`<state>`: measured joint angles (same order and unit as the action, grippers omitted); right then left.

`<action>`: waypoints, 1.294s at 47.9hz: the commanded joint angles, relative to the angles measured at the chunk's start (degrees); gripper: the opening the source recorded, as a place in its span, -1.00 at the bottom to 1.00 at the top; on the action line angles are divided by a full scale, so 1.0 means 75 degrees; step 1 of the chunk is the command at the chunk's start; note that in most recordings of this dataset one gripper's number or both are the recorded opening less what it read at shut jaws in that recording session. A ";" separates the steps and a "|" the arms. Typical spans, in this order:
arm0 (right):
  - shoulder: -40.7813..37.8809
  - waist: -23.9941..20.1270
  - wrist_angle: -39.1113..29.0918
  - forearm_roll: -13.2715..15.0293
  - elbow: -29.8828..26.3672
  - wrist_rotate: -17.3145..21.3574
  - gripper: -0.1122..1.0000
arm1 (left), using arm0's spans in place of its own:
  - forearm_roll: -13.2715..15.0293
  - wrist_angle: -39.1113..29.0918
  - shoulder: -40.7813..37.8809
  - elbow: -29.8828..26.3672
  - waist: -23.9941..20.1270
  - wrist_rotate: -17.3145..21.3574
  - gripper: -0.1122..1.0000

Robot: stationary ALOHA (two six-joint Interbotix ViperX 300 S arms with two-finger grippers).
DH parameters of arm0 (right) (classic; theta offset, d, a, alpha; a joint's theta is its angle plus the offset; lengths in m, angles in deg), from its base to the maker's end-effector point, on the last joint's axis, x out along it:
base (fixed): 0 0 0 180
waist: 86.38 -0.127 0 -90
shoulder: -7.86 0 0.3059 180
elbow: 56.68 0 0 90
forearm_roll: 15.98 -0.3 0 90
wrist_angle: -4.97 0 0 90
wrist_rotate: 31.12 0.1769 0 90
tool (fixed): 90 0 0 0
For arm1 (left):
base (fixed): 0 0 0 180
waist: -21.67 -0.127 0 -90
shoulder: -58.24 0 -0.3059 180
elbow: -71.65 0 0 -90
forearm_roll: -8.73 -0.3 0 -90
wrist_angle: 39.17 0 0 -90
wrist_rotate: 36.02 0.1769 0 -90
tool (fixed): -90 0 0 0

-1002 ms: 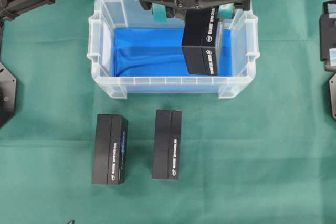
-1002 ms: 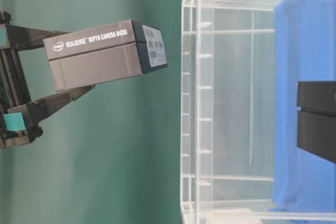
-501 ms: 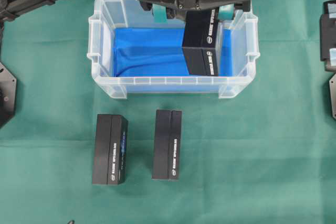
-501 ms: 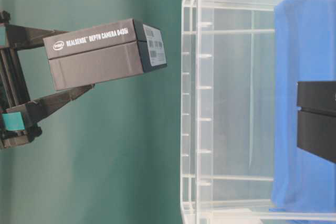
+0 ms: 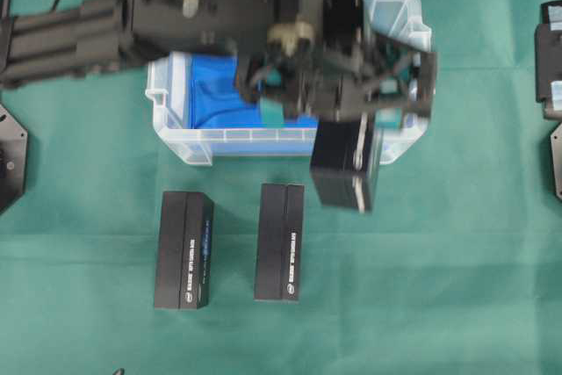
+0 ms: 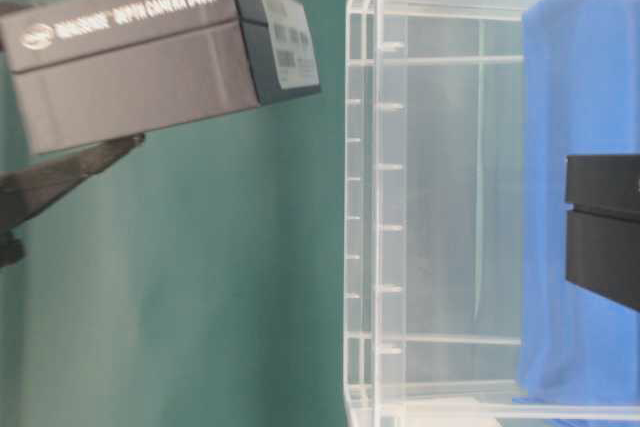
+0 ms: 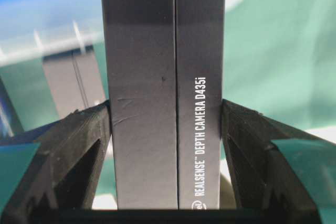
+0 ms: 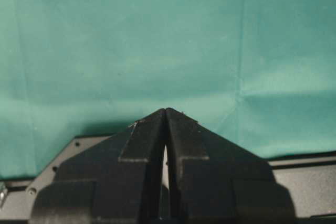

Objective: Take the box out of the case with the left arm.
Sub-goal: 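Pull the held box out over the front edge of the case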

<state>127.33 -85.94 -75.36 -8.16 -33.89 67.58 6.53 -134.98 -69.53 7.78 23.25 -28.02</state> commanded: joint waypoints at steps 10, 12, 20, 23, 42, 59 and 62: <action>0.0012 0.0000 0.0012 -0.0012 -0.0105 0.0000 -0.75 | -0.0023 -0.0035 0.0516 -0.0234 0.0809 -0.0668 0.29; 0.0012 0.0000 0.0012 -0.0012 -0.0105 0.0000 -0.75 | -0.0023 -0.0023 0.0504 -0.0234 0.0891 -0.0762 0.29; 0.0012 0.0012 0.0012 -0.0012 -0.0105 0.0000 -0.75 | -0.0023 -0.0023 0.0504 -0.0234 0.1090 -0.0996 0.29; 0.0012 0.0000 0.0012 -0.0012 -0.0105 0.0000 -0.75 | -0.0035 -0.0023 0.0504 -0.0234 0.1125 -0.1031 0.29; 0.0012 0.0000 0.0012 -0.0105 -0.0094 0.0000 -0.75 | -0.0152 0.0023 0.0504 -0.0035 0.1195 -0.1078 0.29; 0.0012 0.0000 0.0012 -0.0105 -0.0094 0.0000 -0.75 | -0.0164 0.1254 0.0656 0.1570 0.1289 -0.1313 0.29; 0.0012 0.0012 0.0012 -0.0105 -0.0094 0.0000 -0.75 | -0.0164 0.1629 0.0738 0.1945 0.1301 -0.1465 0.29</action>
<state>127.33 -85.94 -75.36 -8.86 -33.89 67.58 5.57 -125.75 -68.21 20.61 32.57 -38.39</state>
